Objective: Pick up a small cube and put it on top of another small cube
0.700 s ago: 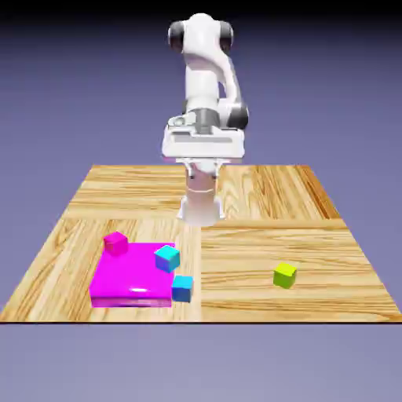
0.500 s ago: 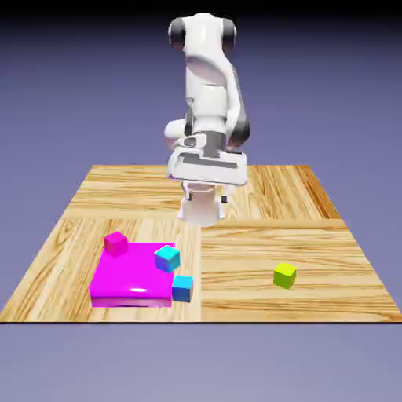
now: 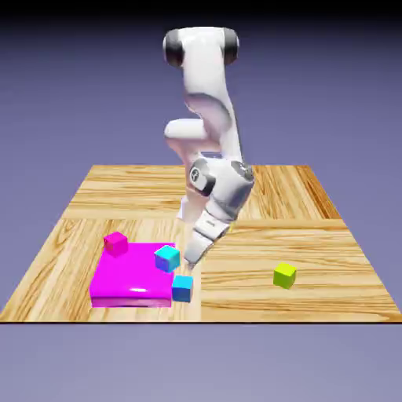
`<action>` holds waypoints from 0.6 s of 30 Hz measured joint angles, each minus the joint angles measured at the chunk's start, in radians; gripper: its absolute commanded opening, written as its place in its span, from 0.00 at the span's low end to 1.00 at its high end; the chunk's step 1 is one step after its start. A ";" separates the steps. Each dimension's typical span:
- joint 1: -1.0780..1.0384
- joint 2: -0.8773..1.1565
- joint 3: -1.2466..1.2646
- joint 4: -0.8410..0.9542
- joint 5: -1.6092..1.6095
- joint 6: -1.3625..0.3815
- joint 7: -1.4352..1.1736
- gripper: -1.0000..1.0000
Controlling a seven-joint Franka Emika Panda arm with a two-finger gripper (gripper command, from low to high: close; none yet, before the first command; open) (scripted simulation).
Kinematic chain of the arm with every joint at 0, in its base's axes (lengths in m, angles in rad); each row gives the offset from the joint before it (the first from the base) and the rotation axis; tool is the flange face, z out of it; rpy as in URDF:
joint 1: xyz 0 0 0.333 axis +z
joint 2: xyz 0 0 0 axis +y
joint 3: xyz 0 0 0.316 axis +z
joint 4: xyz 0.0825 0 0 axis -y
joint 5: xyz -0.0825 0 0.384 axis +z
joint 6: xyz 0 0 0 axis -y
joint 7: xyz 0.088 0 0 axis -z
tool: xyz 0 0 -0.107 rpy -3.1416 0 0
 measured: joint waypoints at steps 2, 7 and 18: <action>-0.011 0.055 0.015 0.026 -0.057 -0.045 -0.036 0.50; -0.011 0.200 -0.057 0.061 -0.204 0.039 0.068 0.50; 0.011 0.070 0.020 0.079 0.096 -0.035 0.038 0.00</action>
